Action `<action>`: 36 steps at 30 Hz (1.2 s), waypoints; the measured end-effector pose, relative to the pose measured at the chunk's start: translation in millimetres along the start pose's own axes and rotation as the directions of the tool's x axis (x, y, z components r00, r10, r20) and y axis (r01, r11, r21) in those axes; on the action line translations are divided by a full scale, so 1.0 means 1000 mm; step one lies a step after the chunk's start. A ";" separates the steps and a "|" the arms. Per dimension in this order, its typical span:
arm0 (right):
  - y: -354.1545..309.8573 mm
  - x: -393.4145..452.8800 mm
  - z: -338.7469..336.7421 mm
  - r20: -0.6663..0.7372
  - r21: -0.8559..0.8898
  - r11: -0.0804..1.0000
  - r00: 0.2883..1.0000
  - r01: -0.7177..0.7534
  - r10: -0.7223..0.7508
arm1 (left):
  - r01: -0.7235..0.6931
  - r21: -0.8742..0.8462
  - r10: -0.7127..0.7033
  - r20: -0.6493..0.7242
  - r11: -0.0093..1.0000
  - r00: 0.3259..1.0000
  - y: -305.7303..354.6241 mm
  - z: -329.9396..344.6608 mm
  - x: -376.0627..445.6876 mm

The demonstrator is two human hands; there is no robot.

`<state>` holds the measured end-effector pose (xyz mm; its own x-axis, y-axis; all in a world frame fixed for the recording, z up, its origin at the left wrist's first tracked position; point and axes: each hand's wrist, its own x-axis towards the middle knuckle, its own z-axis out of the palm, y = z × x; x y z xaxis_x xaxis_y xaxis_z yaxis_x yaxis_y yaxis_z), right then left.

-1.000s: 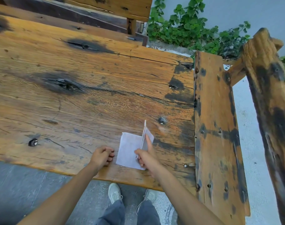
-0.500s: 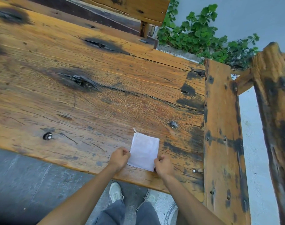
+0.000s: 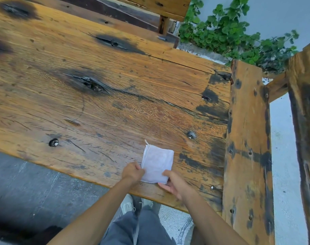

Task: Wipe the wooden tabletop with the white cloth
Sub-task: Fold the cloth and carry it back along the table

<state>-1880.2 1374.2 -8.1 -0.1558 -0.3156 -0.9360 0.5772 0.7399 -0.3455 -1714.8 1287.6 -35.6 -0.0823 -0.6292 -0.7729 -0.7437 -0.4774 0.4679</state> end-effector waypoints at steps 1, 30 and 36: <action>-0.004 0.000 0.000 0.038 0.099 0.994 0.999 -0.040 0.037 | 0.052 -0.046 -0.051 0.012 0.998 0.999 0.001 0.002 -0.002; 0.001 -0.103 0.455 0.706 -0.595 0.745 0.639 0.303 0.304 | 0.138 -0.982 0.205 0.111 -0.125 0.972 -0.226 -0.379 -0.035; 0.025 -0.103 0.561 0.724 -0.628 0.654 0.626 0.423 0.290 | 0.024 -0.995 0.197 0.043 0.100 0.979 -0.279 -0.508 -0.042</action>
<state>-1399.6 1091.8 116.7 0.6501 -0.4130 -0.6379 -0.1917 0.7232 -0.6635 -1166.5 1135.8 84.4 -0.2561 -0.6839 -0.6831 0.5838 -0.6727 0.4546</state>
